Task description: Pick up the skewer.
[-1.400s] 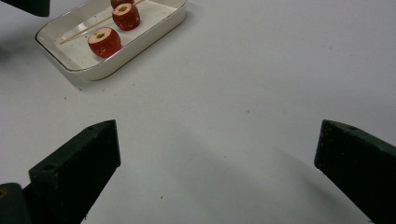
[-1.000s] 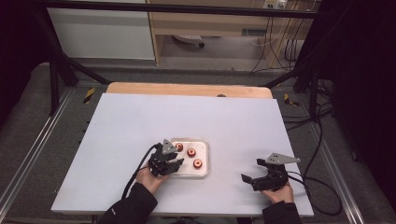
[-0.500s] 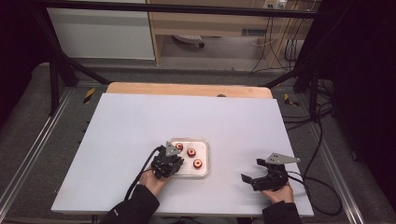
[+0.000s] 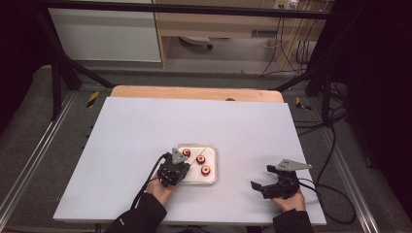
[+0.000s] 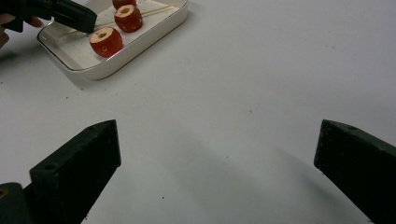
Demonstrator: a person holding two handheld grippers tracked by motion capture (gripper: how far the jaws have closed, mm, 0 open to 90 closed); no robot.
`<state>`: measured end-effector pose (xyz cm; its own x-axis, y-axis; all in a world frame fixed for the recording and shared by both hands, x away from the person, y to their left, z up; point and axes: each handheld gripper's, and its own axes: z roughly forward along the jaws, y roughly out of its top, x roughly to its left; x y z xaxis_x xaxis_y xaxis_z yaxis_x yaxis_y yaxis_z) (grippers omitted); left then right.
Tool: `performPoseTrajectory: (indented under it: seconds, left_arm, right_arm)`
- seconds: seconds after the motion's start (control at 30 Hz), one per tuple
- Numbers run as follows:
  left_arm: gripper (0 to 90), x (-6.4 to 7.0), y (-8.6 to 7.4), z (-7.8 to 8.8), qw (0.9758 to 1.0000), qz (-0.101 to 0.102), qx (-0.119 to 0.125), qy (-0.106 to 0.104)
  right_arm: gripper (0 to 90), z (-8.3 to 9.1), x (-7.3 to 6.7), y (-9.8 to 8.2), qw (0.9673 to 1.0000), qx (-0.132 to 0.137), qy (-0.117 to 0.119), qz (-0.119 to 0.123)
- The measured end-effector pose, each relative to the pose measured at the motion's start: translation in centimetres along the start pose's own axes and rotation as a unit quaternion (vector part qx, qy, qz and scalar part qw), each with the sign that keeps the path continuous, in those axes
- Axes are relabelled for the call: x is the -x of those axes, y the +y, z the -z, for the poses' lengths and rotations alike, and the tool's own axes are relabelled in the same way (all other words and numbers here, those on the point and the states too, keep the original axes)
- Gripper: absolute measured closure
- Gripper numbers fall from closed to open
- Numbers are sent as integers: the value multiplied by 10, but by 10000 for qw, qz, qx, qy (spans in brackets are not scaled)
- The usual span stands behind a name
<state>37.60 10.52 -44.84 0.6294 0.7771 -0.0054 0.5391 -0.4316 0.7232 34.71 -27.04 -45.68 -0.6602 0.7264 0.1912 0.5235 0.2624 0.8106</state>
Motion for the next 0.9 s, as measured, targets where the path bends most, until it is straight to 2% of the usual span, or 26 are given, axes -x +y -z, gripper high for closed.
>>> performPoseTrajectory:
  seconds: [0.37,0.63,0.67,0.77,0.9]
  left_arm:
    - [883,-6,-1,8,9997,84,232,-60]
    - [883,-12,-1,18,9988,85,408,-259]
    - [882,-14,-1,21,9984,34,428,-356]
    - [882,-15,-1,24,9981,2,454,-418]
    - [882,-15,-1,30,9967,-112,495,-630]
  right_arm:
    - [13,0,0,0,10000,-4,7,5]
    - [13,-1,-3,1,9999,-62,-39,131]
    - [13,-2,-4,2,9999,-70,-44,133]
    - [13,-2,-6,3,9997,-128,-55,210]
    - [13,-5,-10,6,9993,-172,-67,313]
